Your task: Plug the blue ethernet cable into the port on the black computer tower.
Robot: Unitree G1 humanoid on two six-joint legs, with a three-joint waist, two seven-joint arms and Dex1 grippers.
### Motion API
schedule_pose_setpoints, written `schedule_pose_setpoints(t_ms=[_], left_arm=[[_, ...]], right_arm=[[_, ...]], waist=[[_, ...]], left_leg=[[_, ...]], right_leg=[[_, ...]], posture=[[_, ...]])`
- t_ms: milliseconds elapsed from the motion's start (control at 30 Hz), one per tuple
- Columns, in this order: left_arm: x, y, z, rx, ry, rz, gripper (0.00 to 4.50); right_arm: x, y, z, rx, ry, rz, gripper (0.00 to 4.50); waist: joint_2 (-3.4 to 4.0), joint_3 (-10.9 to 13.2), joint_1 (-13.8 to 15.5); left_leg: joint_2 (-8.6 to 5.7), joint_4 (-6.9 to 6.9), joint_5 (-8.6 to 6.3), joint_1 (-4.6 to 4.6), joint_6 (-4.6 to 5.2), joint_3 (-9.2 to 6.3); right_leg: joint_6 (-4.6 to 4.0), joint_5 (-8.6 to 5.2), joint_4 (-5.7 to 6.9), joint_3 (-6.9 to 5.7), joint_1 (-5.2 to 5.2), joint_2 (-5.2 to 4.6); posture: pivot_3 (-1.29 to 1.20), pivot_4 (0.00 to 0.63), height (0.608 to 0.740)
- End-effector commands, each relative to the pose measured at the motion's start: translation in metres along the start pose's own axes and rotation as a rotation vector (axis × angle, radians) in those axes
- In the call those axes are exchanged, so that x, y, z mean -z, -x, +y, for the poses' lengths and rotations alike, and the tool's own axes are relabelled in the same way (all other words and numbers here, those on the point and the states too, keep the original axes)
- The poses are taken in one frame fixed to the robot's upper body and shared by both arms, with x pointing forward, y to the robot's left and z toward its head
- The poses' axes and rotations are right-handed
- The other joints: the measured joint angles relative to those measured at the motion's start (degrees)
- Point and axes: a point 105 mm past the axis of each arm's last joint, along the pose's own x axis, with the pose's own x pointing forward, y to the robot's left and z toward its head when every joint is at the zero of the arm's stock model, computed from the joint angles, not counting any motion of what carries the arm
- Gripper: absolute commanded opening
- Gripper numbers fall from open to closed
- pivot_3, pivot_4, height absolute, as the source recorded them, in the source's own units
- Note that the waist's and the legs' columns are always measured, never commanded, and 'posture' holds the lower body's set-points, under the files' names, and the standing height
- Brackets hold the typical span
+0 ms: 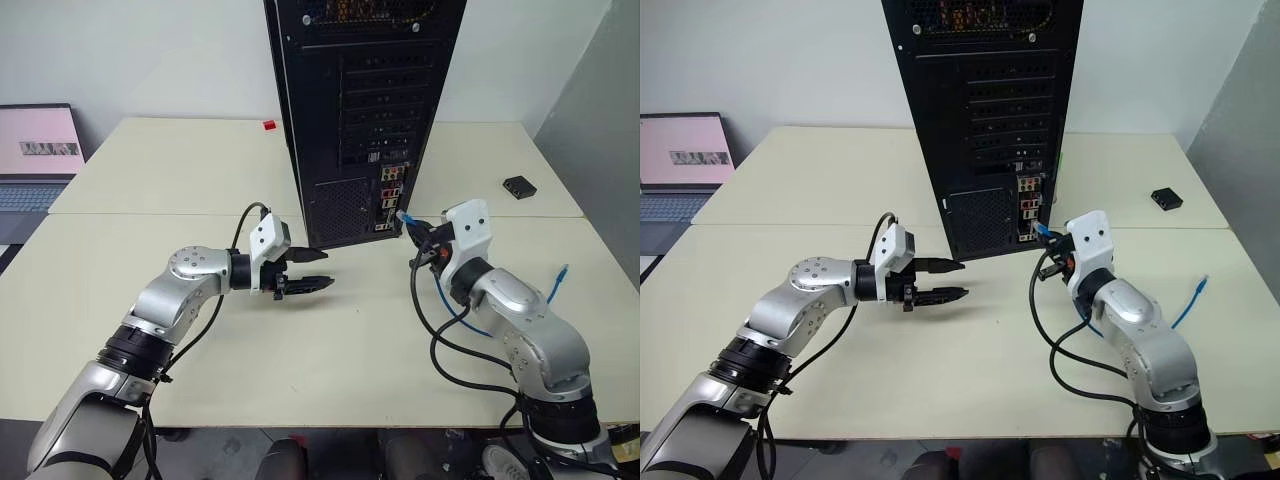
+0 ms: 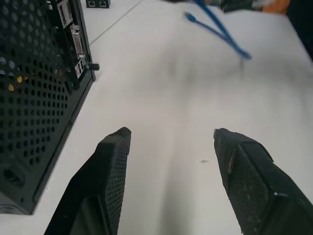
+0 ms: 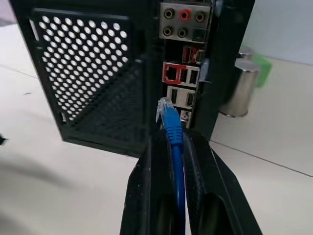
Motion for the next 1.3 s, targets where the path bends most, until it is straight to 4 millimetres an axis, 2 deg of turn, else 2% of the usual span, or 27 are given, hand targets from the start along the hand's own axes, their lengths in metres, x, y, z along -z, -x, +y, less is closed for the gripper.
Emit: schedule_pose_setpoints(t_ms=[33,200,400,600,867,1100,1300], left_arm=[[-0.018,0.007,-0.003,-0.011,0.035,-0.03,2.89],[-0.021,0.01,-0.004,-0.025,0.019,-0.011,2.89],[-0.024,0.011,0.008,-0.105,-0.008,-0.012,2.89],[-0.026,0.01,0.013,-0.151,-0.019,-0.023,2.89],[-0.029,0.012,0.017,-0.178,-0.026,-0.033,2.89],[-0.03,0.012,0.021,-0.186,-0.031,-0.039,2.89],[-0.028,0.012,0.023,-0.188,-0.033,-0.04,2.89]], right_arm=[[-0.023,-0.004,0.006,0.078,0.005,-0.056,0.01],[-0.027,-0.011,0.016,0.131,-0.071,-0.036,0.0],[-0.038,-0.021,0.025,0.159,-0.128,-0.06,0.0],[-0.038,-0.03,0.016,0.245,-0.178,-0.072,0.0],[-0.029,-0.036,0.021,0.241,-0.238,-0.045,0.0],[-0.035,-0.041,0.032,0.198,-0.27,-0.055,0.0],[-0.036,-0.043,0.032,0.203,-0.279,-0.063,0.0]], waist=[[0.0,0.0,-0.04],[0.01,0.0,-0.05],[0.01,0.01,-0.03],[0.01,0.01,-0.04],[0.02,0.01,-0.06],[0.03,0.02,-0.07],[0.04,0.02,-0.09]], left_leg=[[0.0,0.0,0.0,0.0,0.0,0.0],[0.01,-0.03,0.0,-0.03,-0.01,0.0],[0.01,-0.03,0.0,-0.08,-0.01,0.03],[0.01,-0.05,0.01,-0.1,-0.01,0.04],[0.02,-0.07,0.0,-0.12,-0.01,0.06],[0.02,-0.08,0.0,-0.13,-0.01,0.06],[0.02,-0.08,0.0,-0.15,-0.01,0.07]], right_leg=[[0.0,0.0,0.01,0.01,-0.01,0.0],[-0.03,-0.02,0.02,0.01,-0.09,0.0],[-0.03,-0.02,0.01,0.03,-0.14,-0.02],[-0.04,-0.01,0.02,0.04,-0.18,-0.02],[-0.04,-0.01,0.02,0.05,-0.21,-0.03],[-0.04,-0.01,0.01,0.06,-0.23,-0.03],[-0.04,-0.01,0.01,0.07,-0.25,-0.03]], posture=[[0.0,0.15,0.74],[0.0,0.15,0.74],[0.0,0.15,0.74],[0.0,0.15,0.74],[0.0,0.15,0.74],[0.0,0.15,0.74],[0.0,0.15,0.74]])
